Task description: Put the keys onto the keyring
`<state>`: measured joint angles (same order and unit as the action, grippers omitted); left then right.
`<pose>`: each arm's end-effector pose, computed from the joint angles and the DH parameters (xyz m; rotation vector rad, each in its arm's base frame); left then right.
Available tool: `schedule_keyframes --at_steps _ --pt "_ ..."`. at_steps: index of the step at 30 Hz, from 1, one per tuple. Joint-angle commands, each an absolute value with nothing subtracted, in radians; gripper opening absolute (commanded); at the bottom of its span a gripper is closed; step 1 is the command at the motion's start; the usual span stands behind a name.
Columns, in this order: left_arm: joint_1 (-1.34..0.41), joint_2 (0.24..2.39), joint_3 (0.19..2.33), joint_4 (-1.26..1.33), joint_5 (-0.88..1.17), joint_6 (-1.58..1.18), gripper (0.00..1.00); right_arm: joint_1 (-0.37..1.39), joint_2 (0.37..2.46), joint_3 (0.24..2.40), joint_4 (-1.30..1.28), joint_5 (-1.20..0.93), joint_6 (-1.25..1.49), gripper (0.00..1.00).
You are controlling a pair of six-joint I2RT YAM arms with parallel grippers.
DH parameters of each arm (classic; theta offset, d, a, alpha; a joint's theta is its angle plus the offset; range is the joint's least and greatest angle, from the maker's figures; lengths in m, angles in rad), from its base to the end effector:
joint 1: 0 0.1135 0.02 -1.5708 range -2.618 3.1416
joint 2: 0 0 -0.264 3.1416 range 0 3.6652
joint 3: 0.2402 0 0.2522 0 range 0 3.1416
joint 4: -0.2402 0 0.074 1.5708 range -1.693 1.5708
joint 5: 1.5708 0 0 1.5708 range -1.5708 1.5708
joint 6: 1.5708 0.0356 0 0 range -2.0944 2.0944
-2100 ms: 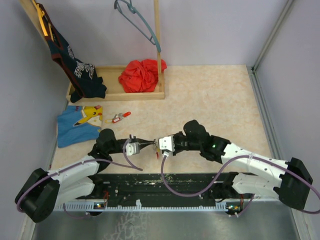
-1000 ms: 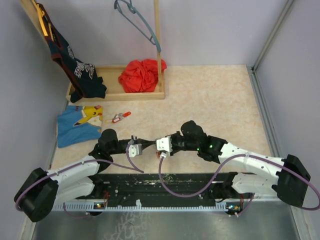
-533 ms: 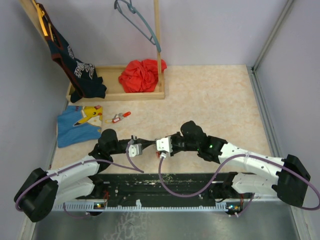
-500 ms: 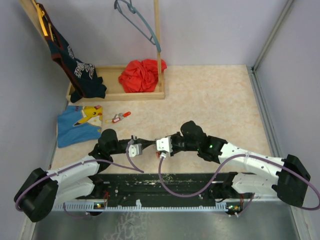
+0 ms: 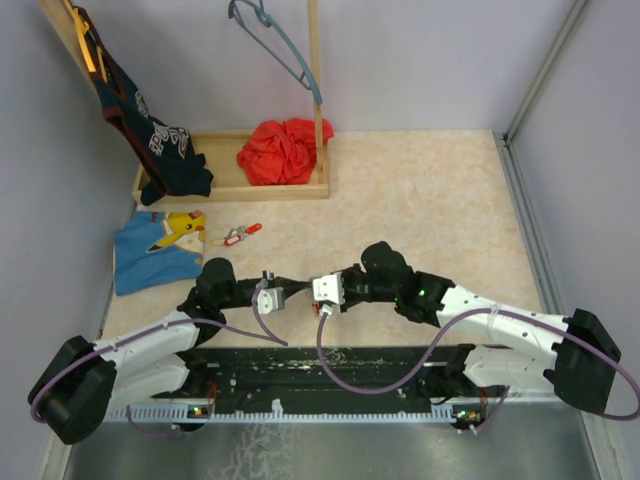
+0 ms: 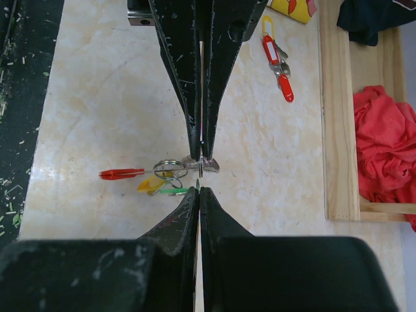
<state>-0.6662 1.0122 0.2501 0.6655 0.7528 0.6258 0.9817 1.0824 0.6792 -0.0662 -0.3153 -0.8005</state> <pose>0.1408 -0.1416 0.2020 1.4071 0.9225 -0.6549 0.1248 0.2066 0.2569 -1.7059 1.1235 0.4348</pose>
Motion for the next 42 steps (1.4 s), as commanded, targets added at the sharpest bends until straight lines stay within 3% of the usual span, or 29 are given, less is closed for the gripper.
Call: schedule_keyframes --at_steps 1,42 --pt "-0.672 1.011 0.271 0.686 0.775 0.631 0.00 1.000 1.083 0.718 -0.009 -0.330 -0.786 0.00" --pt "-0.672 1.008 0.267 0.701 0.773 0.618 0.00 1.000 1.090 0.739 -0.042 -0.362 -0.743 0.00"
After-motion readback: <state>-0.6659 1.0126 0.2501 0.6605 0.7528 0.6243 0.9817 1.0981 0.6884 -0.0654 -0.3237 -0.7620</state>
